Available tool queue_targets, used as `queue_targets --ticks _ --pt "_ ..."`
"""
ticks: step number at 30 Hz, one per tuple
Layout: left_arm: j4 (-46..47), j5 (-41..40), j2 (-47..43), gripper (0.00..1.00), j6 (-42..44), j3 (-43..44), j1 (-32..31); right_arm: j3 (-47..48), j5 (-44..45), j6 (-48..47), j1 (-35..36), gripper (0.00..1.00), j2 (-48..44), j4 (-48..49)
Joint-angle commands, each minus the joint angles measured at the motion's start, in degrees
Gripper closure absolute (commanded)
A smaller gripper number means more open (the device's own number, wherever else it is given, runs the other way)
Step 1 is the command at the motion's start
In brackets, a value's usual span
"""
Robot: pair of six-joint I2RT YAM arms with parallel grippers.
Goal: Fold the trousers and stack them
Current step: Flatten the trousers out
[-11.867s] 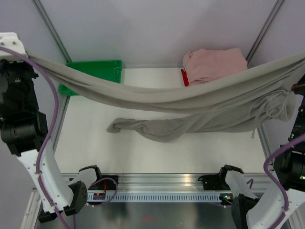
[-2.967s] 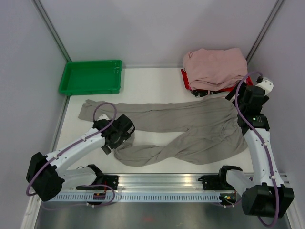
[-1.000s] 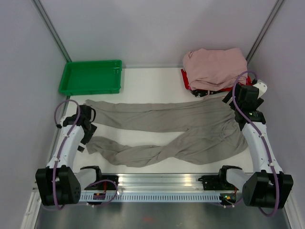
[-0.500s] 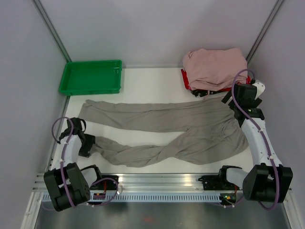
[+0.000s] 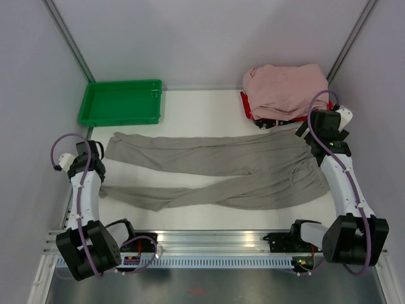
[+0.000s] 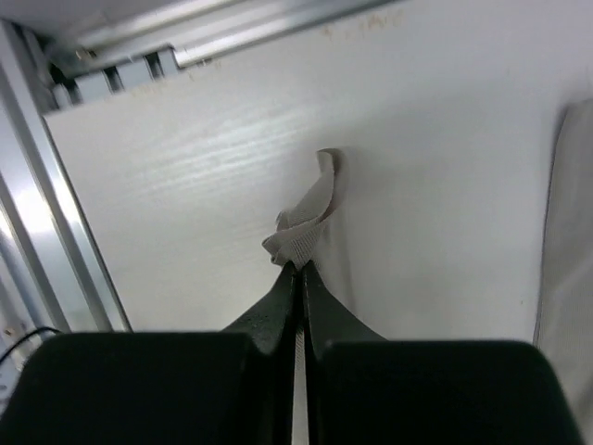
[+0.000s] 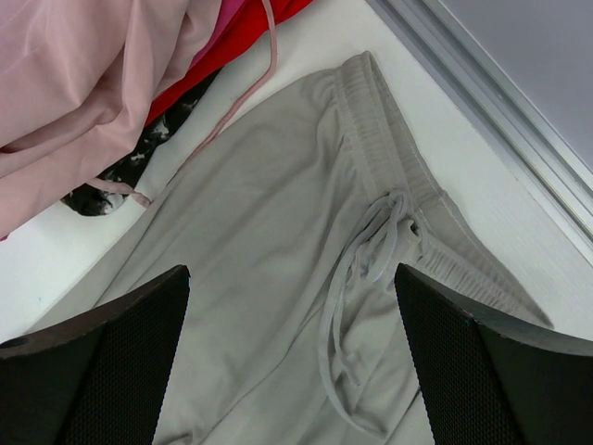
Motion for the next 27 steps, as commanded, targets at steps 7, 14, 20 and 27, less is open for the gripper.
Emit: queue_targets --ticks 7,14,20,27 --pt "2.43 -17.50 3.80 0.94 11.33 5.94 4.32 4.90 1.58 2.55 0.37 0.02 3.42 -0.41" --pt "10.35 -16.63 7.32 0.24 22.05 5.93 5.83 6.74 3.69 5.43 0.03 0.02 5.09 -4.53" --pt "10.79 -9.69 6.71 0.00 24.17 5.14 5.75 7.19 3.87 8.79 -6.63 0.02 3.79 -19.55" --pt "13.69 1.53 7.67 0.00 27.33 6.98 5.75 2.80 4.40 12.99 -13.34 0.02 -8.61 -31.41"
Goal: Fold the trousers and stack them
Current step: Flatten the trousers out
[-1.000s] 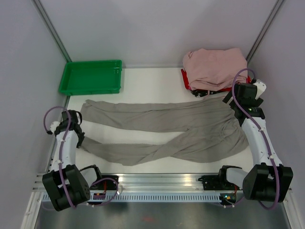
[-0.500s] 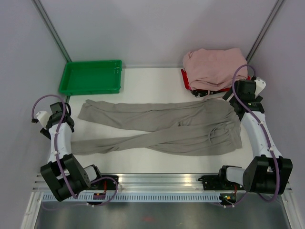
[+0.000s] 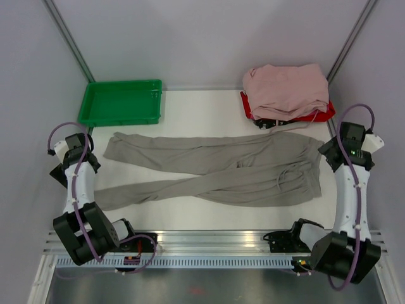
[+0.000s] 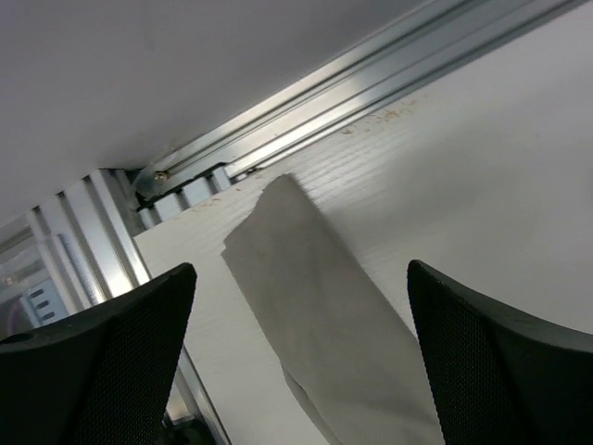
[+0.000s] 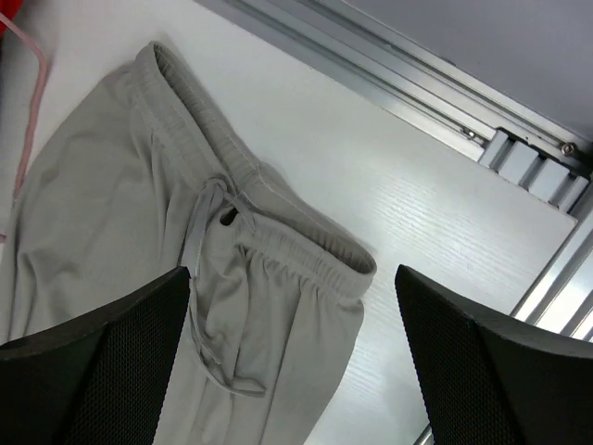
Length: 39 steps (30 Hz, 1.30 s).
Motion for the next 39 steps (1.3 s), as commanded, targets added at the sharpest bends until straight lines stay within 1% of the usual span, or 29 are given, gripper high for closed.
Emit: queue_targets --ticks 1,2,4,5,9,12,15,17,20,23,27,29,30,32,33,34,35,36,39 --pt "4.12 9.04 1.25 0.00 4.08 2.70 0.17 -3.10 0.90 6.07 -0.62 0.02 -6.93 -9.38" --pt "4.38 10.01 1.69 0.00 3.99 3.05 0.17 -4.34 0.64 7.65 -0.70 0.02 -7.29 -11.39" --pt "5.52 11.59 3.27 0.00 3.99 3.32 0.17 -8.46 -0.94 10.21 -1.05 0.02 -7.73 -12.28" --pt "5.88 11.77 3.89 0.00 4.17 3.49 0.26 -9.79 -2.69 13.52 -1.06 0.02 -7.73 -12.37" --pt "6.23 12.04 6.79 0.00 4.43 5.07 -0.79 -14.90 -4.20 18.30 -1.23 0.02 -8.09 -9.74" --pt "6.32 11.95 7.85 0.00 4.34 5.52 -1.76 -15.25 -3.58 18.13 -1.23 0.02 -7.65 -6.67" --pt "6.23 11.17 8.55 0.00 4.52 5.34 -2.02 -16.65 -4.20 15.33 -1.23 0.04 -5.37 -1.93" --pt "6.23 10.63 8.99 0.00 4.87 5.08 -2.03 -18.41 -4.20 14.70 -1.23 0.12 -3.35 -0.08" --pt "6.23 9.40 9.60 0.00 5.22 5.16 -2.03 -20.08 -4.64 14.53 -1.23 0.16 1.31 1.24" --pt "6.06 8.61 10.65 0.00 5.75 5.78 -2.03 -20.70 -2.27 13.56 -1.32 0.16 5.17 2.56" --pt "5.18 8.08 11.45 0.00 5.92 7.36 -2.03 -19.83 1.42 11.72 -1.32 0.17 7.29 3.88" --pt "4.48 7.47 11.89 0.00 5.93 8.24 -2.11 -20.35 2.82 11.36 -1.32 0.31 8.17 5.37" --pt "4.21 7.29 12.15 0.00 5.93 8.50 -2.03 -20.61 3.53 11.36 -1.32 0.45 8.35 5.81" --pt "3.77 6.50 12.42 0.00 5.93 9.03 -2.03 -21.40 5.28 11.36 -1.32 0.63 9.57 6.78" --pt "3.25 6.24 12.50 0.00 6.01 9.64 -2.03 -21.58 6.60 11.36 -1.41 0.80 10.02 6.44" --pt "2.98 5.72 12.59 0.00 6.10 9.91 -1.94 -21.58 7.22 11.36 -1.41 0.91 10.46 6.00" --pt "2.72 5.36 12.68 0.00 6.10 10.43 -1.94 -21.32 8.88 11.62 -1.49 1.00 11.16 5.12" --pt "2.37 5.01 12.77 0.00 6.19 10.53 -1.94 -21.06 10.03 12.32 -1.58 1.00 11.42 2.85" --pt "2.36 4.04 12.94 0.00 6.45 10.79 -1.94 -19.30 12.58 14.17 -2.55 1.00 10.38 0.65"
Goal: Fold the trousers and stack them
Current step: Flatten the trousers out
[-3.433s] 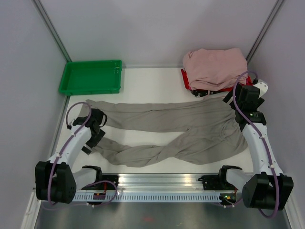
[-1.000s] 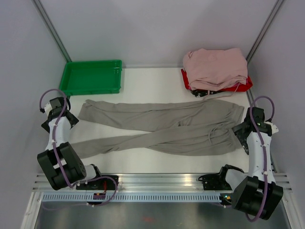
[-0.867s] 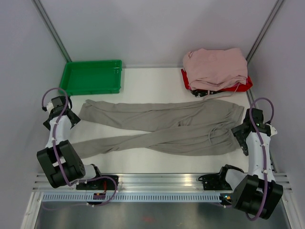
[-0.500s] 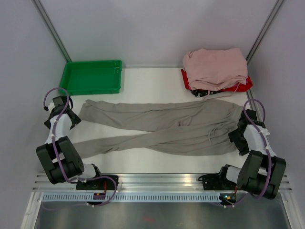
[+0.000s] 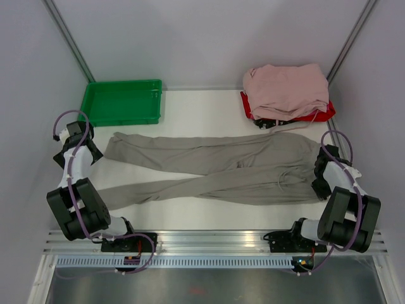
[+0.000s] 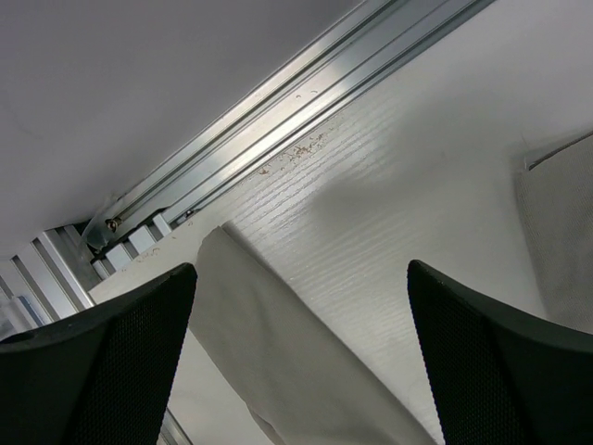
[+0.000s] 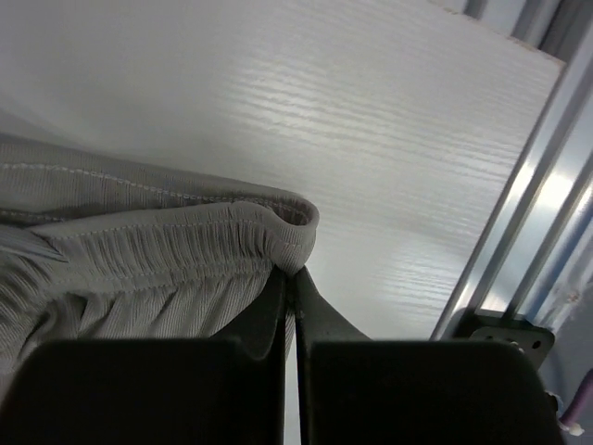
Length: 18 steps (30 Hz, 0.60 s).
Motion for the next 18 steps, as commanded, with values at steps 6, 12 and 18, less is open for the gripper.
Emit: queue_targets --ticks 6,12,18 --pt "-0.24 -2.60 1.78 0.00 2.26 2.79 0.01 5.29 9.35 2.07 -9.18 1.00 -2.12 -6.14" --pt "-0.32 -3.75 2.31 0.00 3.75 3.32 0.01 3.62 5.22 -0.30 -16.23 1.00 -2.03 -3.51" --pt "-6.80 -0.17 2.22 0.00 -3.17 5.34 0.44 5.73 0.39 -3.90 -16.05 0.62 -3.17 -1.23"
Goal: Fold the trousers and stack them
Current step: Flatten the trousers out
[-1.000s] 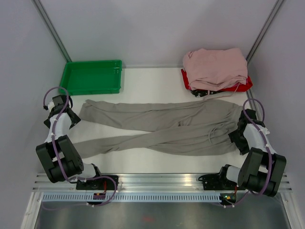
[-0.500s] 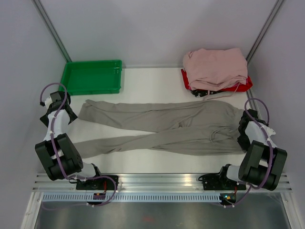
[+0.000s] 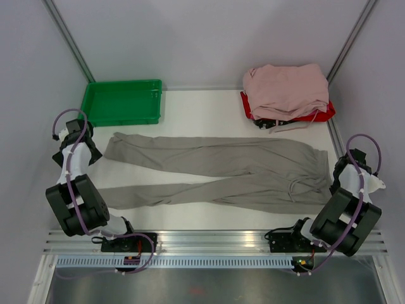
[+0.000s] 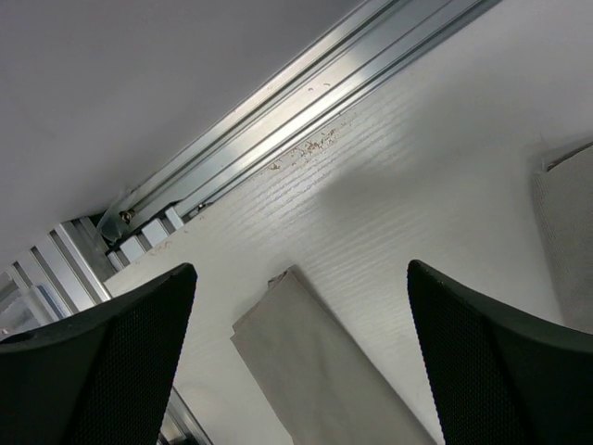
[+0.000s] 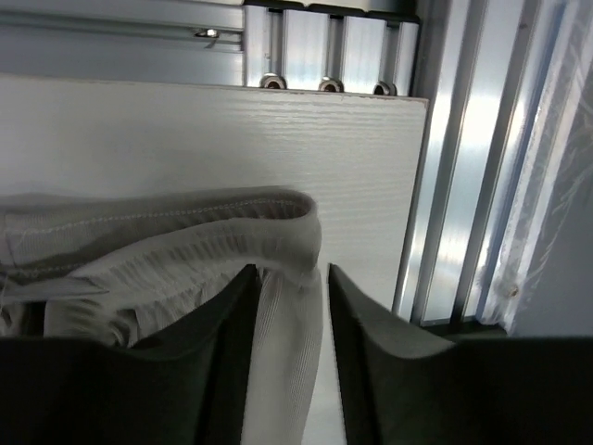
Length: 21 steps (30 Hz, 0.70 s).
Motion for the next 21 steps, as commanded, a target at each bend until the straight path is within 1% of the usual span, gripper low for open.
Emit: queue_targets --ticks 1,2,3,4,5,6,9,10,11,12,13,15,16,19,21 --pt "-6.60 3.41 -0.03 0.00 -6.63 3.83 1.23 2.58 -3.61 -4.23 -0.07 0.53 -2.95 2.52" --pt "-8.18 5.17 -0.20 0.00 -11.97 3.84 1.67 3.37 -5.89 -4.42 0.45 0.48 -3.83 2.79" --pt "-10.55 6.84 -1.08 0.00 -14.46 3.49 2.20 3.64 -7.21 -5.12 0.89 0.39 -4.79 4.01" --pt "-11.70 9.46 -1.78 0.00 -17.26 2.88 3.34 3.90 -8.36 -5.82 1.85 0.37 -6.11 4.71" --pt "-12.59 10.27 -2.48 0.00 -21.56 1.48 3.78 4.77 -9.76 -6.26 4.38 0.36 -8.56 5.42" --pt "-14.16 10.80 -3.10 0.00 -23.34 0.86 3.96 5.13 -10.21 -6.44 6.24 0.27 -9.80 6.64" --pt "-18.12 10.20 -5.48 0.00 -30.02 0.06 4.75 7.50 -10.30 -7.15 12.74 0.20 -11.83 7.27" --pt "-21.26 9.59 -6.09 0.00 -31.95 0.23 4.84 8.99 -10.48 -7.41 16.07 0.20 -11.14 7.18" --pt "-22.43 9.32 -6.27 0.00 -35.19 0.15 4.93 9.78 -10.65 -8.02 17.75 0.19 -10.52 7.18" --pt "-22.87 9.58 -6.27 0.00 -36.01 -0.20 4.93 10.40 -10.83 -8.46 19.51 0.19 -9.82 7.53" --pt "-24.79 9.75 -6.18 0.00 -37.41 -0.64 5.02 11.54 -10.92 -9.07 22.92 0.18 -8.25 7.88" --pt "-26.21 9.41 -6.27 0.00 -41.19 -1.96 5.02 12.77 -10.66 -11.00 25.67 0.17 -5.61 9.46" --pt "-25.87 9.23 -6.62 0.01 -41.98 -4.05 5.10 14.35 -10.57 -11.54 28.12 0.16 -4.73 9.90" --pt "-25.16 9.31 -8.81 0.01 -43.22 -7.75 5.10 17.16 -11.53 -12.77 31.47 0.13 -2.26 11.92" --pt "-24.47 11.76 -10.31 0.03 -44.80 -9.43 5.02 18.31 -12.67 -14.43 32.88 0.13 -0.77 15.08"
